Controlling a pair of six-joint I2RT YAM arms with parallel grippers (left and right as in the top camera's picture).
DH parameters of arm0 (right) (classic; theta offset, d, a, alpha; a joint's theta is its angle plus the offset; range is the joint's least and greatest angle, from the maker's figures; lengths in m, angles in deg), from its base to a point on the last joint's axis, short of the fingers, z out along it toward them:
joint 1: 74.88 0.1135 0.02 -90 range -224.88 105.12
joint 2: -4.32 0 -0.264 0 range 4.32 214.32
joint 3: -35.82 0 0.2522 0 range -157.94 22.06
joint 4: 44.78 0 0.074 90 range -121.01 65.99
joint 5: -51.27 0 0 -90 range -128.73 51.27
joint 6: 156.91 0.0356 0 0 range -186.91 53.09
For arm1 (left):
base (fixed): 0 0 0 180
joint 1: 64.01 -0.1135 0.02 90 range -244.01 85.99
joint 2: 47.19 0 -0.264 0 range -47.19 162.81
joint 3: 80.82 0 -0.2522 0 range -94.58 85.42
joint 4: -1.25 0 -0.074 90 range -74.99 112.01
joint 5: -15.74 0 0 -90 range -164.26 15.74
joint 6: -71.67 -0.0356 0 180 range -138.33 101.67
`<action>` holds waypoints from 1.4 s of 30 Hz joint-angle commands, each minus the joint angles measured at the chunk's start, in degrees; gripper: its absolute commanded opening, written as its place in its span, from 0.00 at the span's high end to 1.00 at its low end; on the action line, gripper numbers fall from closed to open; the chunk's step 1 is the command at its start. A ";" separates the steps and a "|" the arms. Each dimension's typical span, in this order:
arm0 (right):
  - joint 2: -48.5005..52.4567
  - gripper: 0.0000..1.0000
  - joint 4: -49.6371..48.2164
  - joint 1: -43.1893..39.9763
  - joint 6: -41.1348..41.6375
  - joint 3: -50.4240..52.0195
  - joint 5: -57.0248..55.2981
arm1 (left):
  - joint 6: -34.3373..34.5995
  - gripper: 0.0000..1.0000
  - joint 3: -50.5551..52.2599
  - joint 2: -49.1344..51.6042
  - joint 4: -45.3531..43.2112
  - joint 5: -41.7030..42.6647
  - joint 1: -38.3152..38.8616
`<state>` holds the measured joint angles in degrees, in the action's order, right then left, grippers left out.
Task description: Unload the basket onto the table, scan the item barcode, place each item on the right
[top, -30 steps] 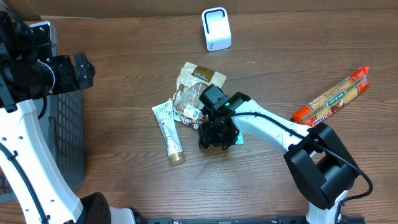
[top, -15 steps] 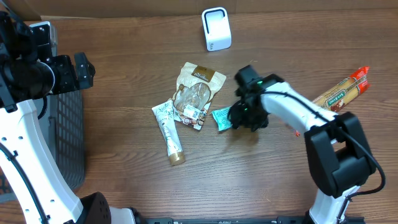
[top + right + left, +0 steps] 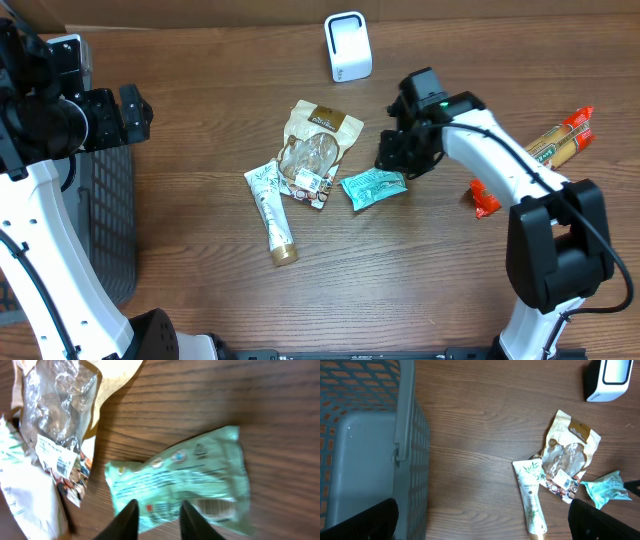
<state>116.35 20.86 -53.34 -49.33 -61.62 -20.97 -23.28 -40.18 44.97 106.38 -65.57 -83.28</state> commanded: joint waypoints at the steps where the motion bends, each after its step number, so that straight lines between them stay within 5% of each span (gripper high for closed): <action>1: -0.79 0.78 -1.33 3.67 6.58 0.90 -8.61 | -1.49 0.01 0.31 -0.28 0.11 -0.33 -0.22; 8: -0.66 0.92 -5.29 5.03 5.73 5.77 -10.91 | -1.49 0.00 0.31 -0.28 0.11 -0.33 -0.22; 22: 1.49 0.92 -4.85 5.03 1.27 7.56 -11.74 | -1.49 0.00 0.31 -0.28 0.11 -0.33 -0.22; 32: 5.29 0.92 -2.43 5.03 -9.73 7.56 -11.74 | -1.49 0.00 0.31 -0.28 0.11 -0.33 -0.22; 34: 5.60 0.83 -2.23 5.03 -10.78 7.56 -11.78 | -1.49 0.01 0.31 -0.28 0.11 -0.33 -0.22; 37: 5.60 0.53 -1.88 5.03 -12.20 7.56 -12.39 | -1.49 0.00 0.31 -0.28 0.11 -0.33 -0.22; 42: 5.60 0.38 -0.04 5.03 -13.60 7.56 -17.05 | -1.49 0.00 0.31 -0.28 0.09 -0.31 -0.22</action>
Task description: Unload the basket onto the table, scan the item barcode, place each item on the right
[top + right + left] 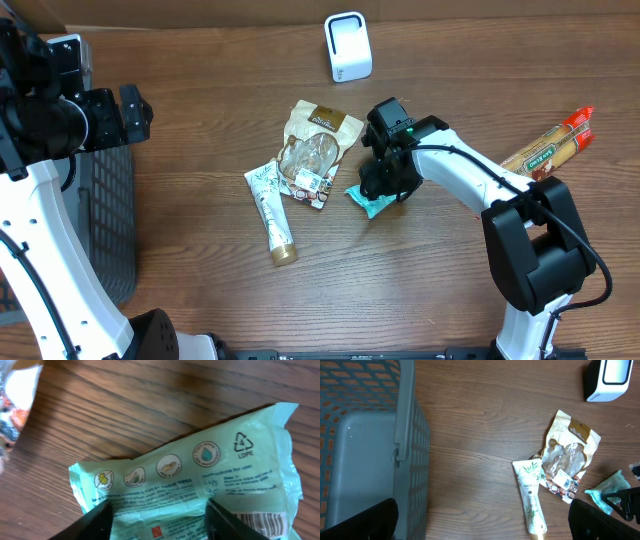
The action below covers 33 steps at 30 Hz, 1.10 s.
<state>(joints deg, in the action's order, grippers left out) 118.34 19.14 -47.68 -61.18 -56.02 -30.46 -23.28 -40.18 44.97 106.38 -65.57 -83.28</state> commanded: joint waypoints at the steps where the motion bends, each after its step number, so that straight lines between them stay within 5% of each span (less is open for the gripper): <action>1: 3.61 0.35 2.43 -0.63 -2.01 1.97 -8.74 | -1.49 0.00 0.31 -0.28 0.11 -0.33 -0.22; 11: 1.01 0.24 9.57 -0.63 -0.09 -6.08 -7.67 | -1.49 0.00 0.31 -0.28 0.11 -0.33 -0.22; 19: -5.22 0.24 11.72 2.47 0.44 -9.01 5.79 | -1.49 0.00 0.31 -0.28 0.11 -0.33 -0.22; 25: -2.84 0.25 10.91 6.64 1.01 -3.69 4.66 | -1.49 0.00 0.31 -0.28 0.11 -0.33 -0.22; 33: -2.91 0.28 23.54 3.85 11.34 -2.49 -4.85 | -1.49 0.00 0.31 -0.28 0.11 -0.33 -0.22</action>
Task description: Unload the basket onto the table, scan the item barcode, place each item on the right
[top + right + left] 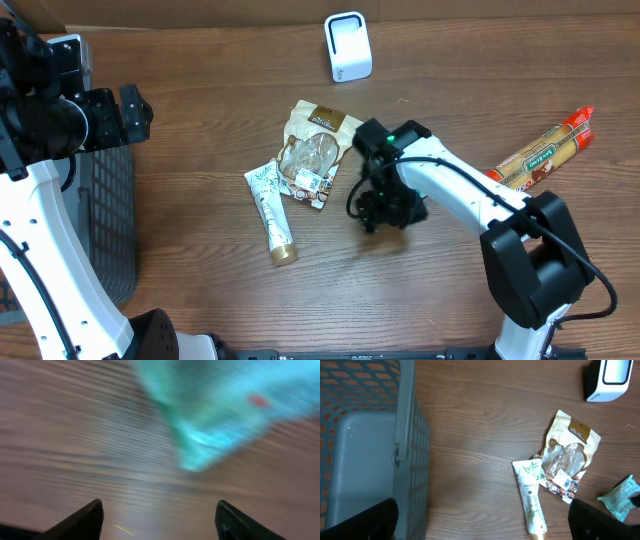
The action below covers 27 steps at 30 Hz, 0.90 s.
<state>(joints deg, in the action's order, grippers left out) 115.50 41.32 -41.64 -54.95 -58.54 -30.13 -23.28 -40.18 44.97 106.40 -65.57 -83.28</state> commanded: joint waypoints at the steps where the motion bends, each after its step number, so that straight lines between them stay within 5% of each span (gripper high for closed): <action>1: -0.68 0.29 1.40 -4.13 5.90 0.00 -5.53 | -1.49 0.00 0.31 -0.28 0.09 -0.33 -0.22; 9: -6.19 0.30 -2.91 -14.27 12.70 -0.13 -7.41 | -1.49 0.00 0.31 -0.28 0.09 -0.33 -0.22; 13: -5.53 0.40 -5.86 -18.84 16.11 1.66 -8.96 | -1.49 0.01 0.31 -0.28 0.09 -0.33 -0.22; 27: -5.35 0.45 -25.77 -18.29 22.47 19.76 -15.85 | -1.49 0.00 0.31 -0.28 0.09 -0.33 -0.22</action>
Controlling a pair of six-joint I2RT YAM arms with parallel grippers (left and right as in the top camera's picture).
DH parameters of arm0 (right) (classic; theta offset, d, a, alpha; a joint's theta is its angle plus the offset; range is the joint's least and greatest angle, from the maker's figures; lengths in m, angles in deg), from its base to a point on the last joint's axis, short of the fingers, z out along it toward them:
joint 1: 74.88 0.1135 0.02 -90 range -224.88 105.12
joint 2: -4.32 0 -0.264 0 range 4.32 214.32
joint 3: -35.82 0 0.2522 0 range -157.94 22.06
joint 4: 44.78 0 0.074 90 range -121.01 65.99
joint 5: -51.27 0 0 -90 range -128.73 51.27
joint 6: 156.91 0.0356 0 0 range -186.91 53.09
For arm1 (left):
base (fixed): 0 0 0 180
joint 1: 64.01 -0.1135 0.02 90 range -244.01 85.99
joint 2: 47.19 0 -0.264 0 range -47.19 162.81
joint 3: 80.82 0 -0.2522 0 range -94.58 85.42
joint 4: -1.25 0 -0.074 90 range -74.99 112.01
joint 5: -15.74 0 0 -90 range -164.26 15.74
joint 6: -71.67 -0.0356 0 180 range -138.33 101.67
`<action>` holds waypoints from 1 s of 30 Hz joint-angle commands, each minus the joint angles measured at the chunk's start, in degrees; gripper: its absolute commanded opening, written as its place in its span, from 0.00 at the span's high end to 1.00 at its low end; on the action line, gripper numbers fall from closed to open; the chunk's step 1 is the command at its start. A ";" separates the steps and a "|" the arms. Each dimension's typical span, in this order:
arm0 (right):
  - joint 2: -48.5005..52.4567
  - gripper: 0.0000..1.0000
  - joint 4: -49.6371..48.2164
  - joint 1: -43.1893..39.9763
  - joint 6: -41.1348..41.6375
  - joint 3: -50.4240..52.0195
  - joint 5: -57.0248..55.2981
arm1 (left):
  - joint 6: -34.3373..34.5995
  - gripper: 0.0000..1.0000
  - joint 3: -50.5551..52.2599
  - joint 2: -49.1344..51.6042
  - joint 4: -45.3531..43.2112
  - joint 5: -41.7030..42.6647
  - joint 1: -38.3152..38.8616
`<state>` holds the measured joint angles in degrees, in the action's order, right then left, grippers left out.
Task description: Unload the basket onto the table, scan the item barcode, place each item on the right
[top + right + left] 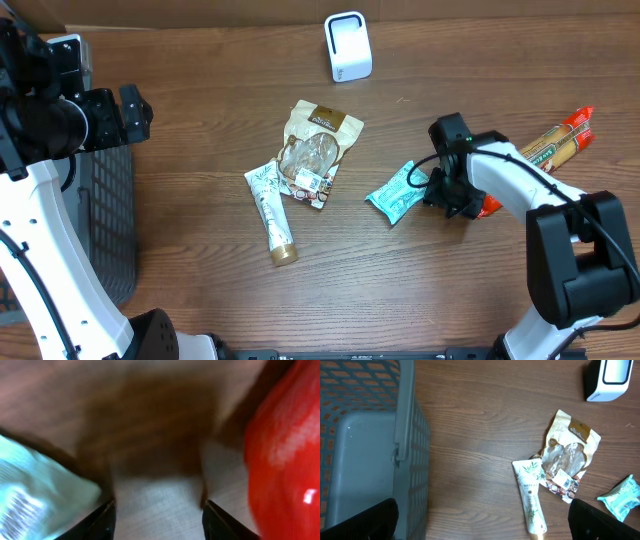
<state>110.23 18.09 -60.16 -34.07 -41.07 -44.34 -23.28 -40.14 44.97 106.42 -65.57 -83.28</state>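
Observation:
The white scanner [347, 47] stands at the far middle of the table and also shows in the left wrist view [610, 377]. A teal wipes packet [397, 192] lies flat right of centre, with printed bars on its near end [30, 497]. My right gripper [447, 192] hangs low just right of it, open [159, 521], with only bare table between the fingers. The right wrist view is blurred. My left gripper [125, 110] stays high at the left, open [482, 527] and holding nothing.
A red packet [285, 455] lies right beside the right gripper, with a long pasta packet [555, 140] further right. A brown pouch [318, 145] and a white tube [270, 212] lie left of centre. A grey basket [365, 435] stands at the left edge.
My right gripper has moved from the table's centre to the right, and now sits between the teal packet and the red packet. The teal packet now shows uncovered. The left arm is unchanged.
My right gripper first hovered just right of the teal packet, then stood open over it beside the pouch. Then it was lower near the centre, covering the packet. Now the packet lies a little further right and turned, with the gripper off it.

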 commanded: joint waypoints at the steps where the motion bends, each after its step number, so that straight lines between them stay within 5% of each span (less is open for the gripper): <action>1: -0.09 0.46 -4.70 0.24 0.76 2.99 -0.85 | -1.49 0.00 0.26 -0.28 0.07 -0.33 -0.22; 8: -0.09 0.46 -22.86 0.37 -18.16 3.50 14.40 | -1.49 0.00 0.26 -0.28 0.04 -0.33 -0.22; 12: -0.09 0.46 -25.44 0.37 -24.63 2.64 19.06 | -1.49 0.00 0.26 -0.28 0.07 -0.33 -0.22; 19: -0.31 0.30 -12.66 -0.15 -25.42 -5.60 20.74 | -1.49 0.00 0.26 -0.28 0.07 -0.33 -0.22; 30: -0.90 0.21 9.11 -4.46 -21.97 -18.01 22.93 | -1.49 0.00 0.26 -0.28 0.07 -0.33 -0.22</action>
<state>109.92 25.30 -63.28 -56.83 -58.62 -22.90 -23.28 -40.12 44.97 106.42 -65.57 -83.28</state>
